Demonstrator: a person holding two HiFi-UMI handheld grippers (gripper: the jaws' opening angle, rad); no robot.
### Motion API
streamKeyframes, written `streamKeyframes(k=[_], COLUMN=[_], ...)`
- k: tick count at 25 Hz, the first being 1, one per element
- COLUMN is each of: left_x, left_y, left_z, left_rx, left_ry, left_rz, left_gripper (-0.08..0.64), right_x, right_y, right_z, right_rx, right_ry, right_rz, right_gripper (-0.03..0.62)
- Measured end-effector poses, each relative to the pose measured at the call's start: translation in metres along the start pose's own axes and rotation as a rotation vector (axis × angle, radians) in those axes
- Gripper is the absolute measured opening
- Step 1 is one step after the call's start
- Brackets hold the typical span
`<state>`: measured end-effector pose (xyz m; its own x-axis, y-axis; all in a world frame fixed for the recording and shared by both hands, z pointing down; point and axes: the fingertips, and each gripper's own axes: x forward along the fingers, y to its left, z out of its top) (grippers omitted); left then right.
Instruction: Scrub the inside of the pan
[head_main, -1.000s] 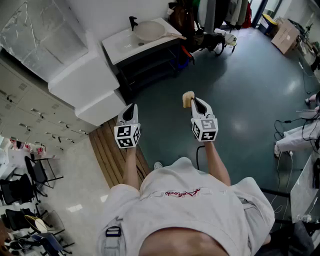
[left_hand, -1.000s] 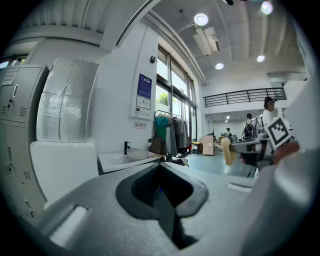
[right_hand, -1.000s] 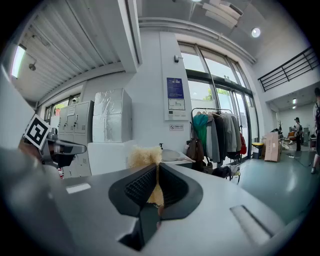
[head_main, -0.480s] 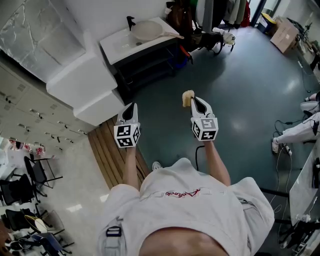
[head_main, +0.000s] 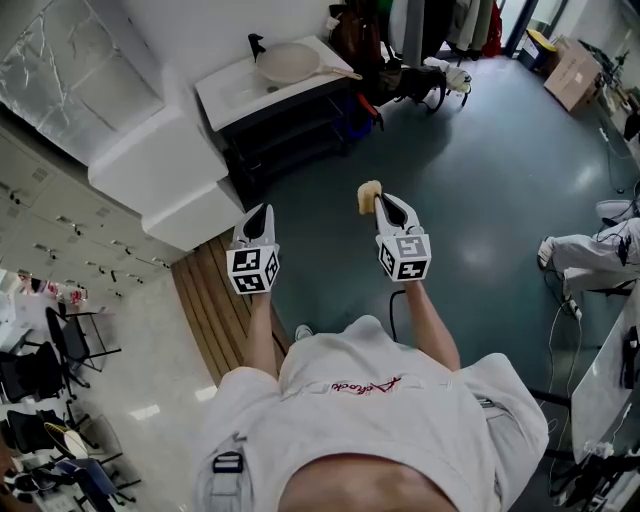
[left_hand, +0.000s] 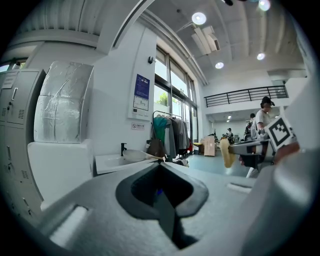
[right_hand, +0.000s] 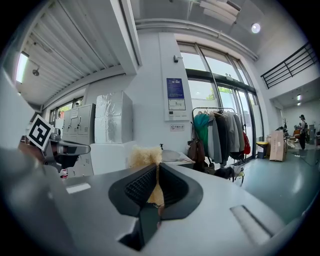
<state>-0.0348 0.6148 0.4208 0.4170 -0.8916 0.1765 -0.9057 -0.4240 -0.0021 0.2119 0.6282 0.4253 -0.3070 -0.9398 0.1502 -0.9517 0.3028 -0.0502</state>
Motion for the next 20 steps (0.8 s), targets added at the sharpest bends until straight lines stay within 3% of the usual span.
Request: streamKeyframes(k=[12,20], left_x=[0.021,0.04], left_y=[-0.026,-0.012], left_z=[-0.013,-0.019], left_rx=[-0.011,-0.011], left_ry=[0.026,0.036], left_rz=[-0.004,-0.018], left_gripper=[0.0,-0.002], right_x=[0.005,0.031], right_y=[-0.024,-0.023], right_z=[-0.011,-0.017], right_rx=[0.004,0.006], right_ry=[0.016,0.027], right_rz=[0.02,0.017], right_gripper=[0.025,0.025])
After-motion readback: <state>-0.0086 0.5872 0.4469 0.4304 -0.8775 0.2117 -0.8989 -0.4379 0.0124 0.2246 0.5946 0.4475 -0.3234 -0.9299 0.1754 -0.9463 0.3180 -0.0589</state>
